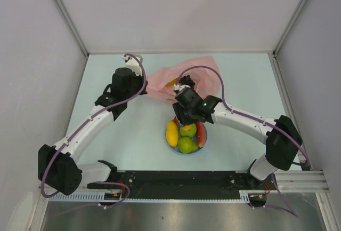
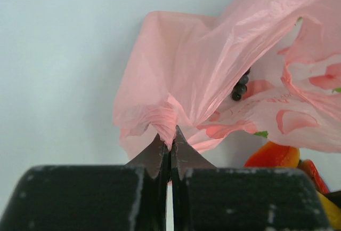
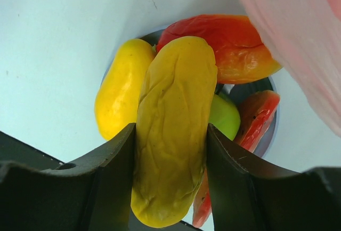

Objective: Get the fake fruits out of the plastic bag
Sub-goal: Place the fake fruit on the plate.

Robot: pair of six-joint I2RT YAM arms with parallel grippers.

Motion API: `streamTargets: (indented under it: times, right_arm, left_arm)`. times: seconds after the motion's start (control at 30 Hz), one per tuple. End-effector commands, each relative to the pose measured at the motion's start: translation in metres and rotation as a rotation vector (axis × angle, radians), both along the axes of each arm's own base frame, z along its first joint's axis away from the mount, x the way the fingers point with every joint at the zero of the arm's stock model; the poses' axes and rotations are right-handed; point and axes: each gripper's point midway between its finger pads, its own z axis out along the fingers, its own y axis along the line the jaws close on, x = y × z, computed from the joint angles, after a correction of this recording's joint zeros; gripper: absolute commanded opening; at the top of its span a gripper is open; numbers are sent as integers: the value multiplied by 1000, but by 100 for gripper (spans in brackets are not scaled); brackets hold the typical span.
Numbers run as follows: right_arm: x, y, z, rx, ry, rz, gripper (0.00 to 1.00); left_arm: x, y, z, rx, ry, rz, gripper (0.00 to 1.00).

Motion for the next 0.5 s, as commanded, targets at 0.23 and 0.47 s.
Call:
streamTargets:
  times: [0.23,0.47]
  right_arm:
    - [-3,15,-3,-7,-50,-9,10]
    - [-5,15,-13,-38,-41,-11,16]
  left_arm:
    - [6,7,34,-114,-56,15,0]
    - [4,6,32,-141,-53,1,0]
